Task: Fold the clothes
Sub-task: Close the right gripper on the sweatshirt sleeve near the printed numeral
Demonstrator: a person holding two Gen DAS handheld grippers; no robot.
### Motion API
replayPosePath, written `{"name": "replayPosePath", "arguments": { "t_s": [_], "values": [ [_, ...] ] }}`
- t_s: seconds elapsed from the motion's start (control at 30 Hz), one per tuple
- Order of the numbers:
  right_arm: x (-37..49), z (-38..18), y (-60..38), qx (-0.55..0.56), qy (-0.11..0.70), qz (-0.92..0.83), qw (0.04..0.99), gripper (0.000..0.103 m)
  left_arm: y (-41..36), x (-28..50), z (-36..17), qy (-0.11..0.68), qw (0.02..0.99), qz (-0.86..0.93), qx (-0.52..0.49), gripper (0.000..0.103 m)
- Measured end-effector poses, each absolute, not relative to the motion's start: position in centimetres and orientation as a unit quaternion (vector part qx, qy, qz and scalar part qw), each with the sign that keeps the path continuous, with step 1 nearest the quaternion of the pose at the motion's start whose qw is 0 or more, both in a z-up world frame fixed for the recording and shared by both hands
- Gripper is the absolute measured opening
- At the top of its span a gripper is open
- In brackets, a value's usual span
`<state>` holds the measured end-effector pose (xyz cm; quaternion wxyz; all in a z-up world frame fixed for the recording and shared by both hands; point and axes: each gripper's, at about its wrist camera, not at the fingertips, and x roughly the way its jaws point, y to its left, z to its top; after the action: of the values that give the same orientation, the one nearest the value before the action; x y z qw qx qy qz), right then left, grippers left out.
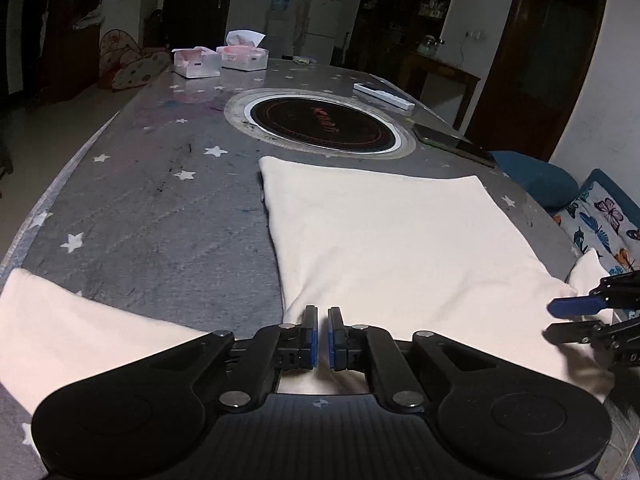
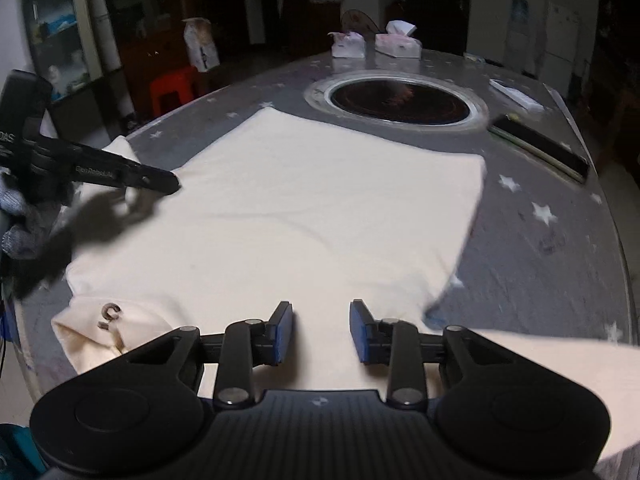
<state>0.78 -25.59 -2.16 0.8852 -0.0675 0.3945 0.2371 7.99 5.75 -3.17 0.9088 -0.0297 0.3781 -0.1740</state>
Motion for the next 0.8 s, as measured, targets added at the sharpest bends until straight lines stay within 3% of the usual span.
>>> {"name": "replayPosePath", "arguments": {
  "t_s": [0.4,0.8],
  "values": [
    [-2.5,-1.5,-28.9,-0.051,0.392,0.196,0.897,0.036,4.1,6.5,-2.2,0.367,0.913,-0.175,-0.002,0.011],
    [-6.5,-0.8,-25.1,-0.144,0.389,0.261,0.872,0.036,-2.1,1.6,-2.5,0.348,0.892,-0.283,0.064,0.011]
  ]
}}
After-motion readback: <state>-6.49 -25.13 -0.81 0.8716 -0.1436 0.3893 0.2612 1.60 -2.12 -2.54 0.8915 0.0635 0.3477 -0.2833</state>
